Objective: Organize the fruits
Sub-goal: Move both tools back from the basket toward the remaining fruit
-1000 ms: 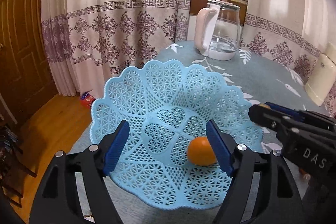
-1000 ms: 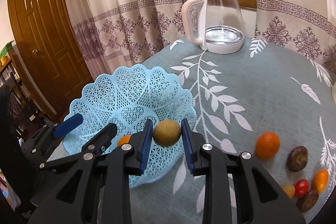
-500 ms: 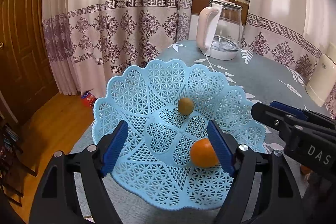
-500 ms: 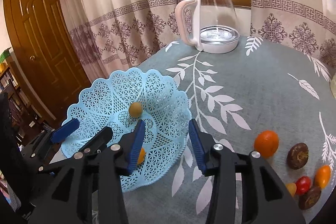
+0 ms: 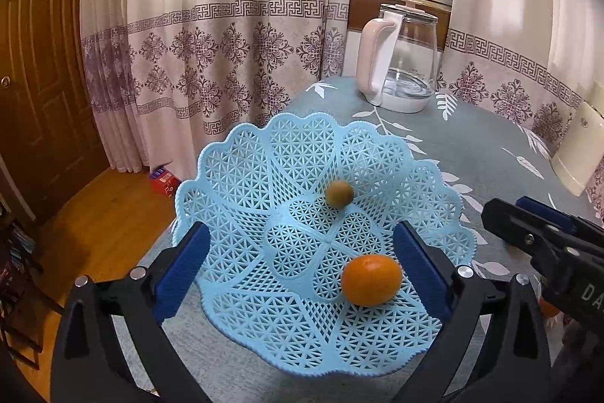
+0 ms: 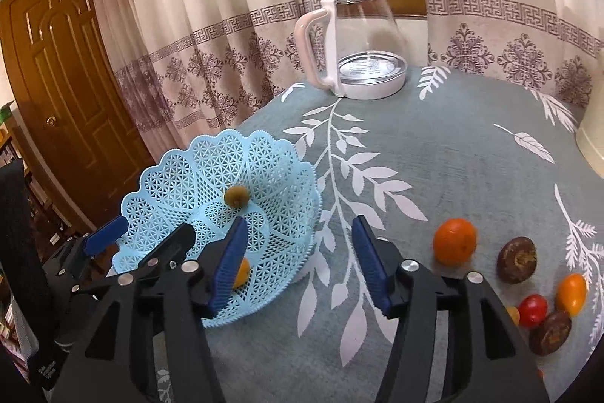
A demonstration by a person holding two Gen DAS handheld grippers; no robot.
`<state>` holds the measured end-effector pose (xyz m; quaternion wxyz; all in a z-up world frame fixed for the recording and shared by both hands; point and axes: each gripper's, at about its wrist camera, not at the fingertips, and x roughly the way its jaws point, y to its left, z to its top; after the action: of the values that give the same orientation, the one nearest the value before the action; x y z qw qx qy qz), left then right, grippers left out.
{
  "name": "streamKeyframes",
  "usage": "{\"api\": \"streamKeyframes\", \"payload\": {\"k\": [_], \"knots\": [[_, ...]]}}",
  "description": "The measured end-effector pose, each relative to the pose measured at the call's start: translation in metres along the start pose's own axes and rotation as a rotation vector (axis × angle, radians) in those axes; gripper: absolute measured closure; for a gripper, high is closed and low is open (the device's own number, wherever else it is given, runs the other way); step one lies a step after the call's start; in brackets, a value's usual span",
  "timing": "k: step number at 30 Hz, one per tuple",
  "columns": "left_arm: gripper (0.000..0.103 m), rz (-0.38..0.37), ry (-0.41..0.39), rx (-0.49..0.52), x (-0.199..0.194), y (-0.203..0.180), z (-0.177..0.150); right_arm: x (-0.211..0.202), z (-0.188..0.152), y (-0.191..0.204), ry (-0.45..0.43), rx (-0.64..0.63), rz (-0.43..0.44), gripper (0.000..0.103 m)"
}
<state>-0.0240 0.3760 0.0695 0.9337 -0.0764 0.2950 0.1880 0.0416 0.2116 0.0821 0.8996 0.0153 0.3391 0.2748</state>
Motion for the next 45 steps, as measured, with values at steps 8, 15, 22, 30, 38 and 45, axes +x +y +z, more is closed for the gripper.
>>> {"api": "streamKeyframes", "payload": {"k": [8, 15, 22, 30, 38, 45], "knots": [[0.003, 0.0, -0.002, 0.018, -0.005, -0.007, -0.001, -0.013, -0.006, -0.012, -0.007, 0.014, -0.132, 0.04], [0.003, 0.021, -0.001, 0.054, -0.01, -0.02, -0.004, -0.023, -0.015, -0.031, -0.003, 0.043, -0.208, 0.04], [0.003, 0.009, -0.007, 0.074, -0.016, -0.03, -0.006, -0.037, -0.025, -0.047, -0.007, 0.053, -0.295, 0.038], [0.003, -0.016, 0.006, 0.106, -0.019, -0.048, -0.011, -0.051, -0.04, -0.077, 0.009, 0.114, -0.348, 0.038], [0.003, -0.036, -0.001, 0.163, -0.025, -0.074, -0.013, -0.063, -0.053, -0.103, 0.015, 0.169, -0.381, 0.038], [0.003, -0.059, 0.0, 0.215, -0.029, -0.102, -0.017, -0.073, -0.061, -0.13, 0.015, 0.224, -0.416, 0.038]]}}
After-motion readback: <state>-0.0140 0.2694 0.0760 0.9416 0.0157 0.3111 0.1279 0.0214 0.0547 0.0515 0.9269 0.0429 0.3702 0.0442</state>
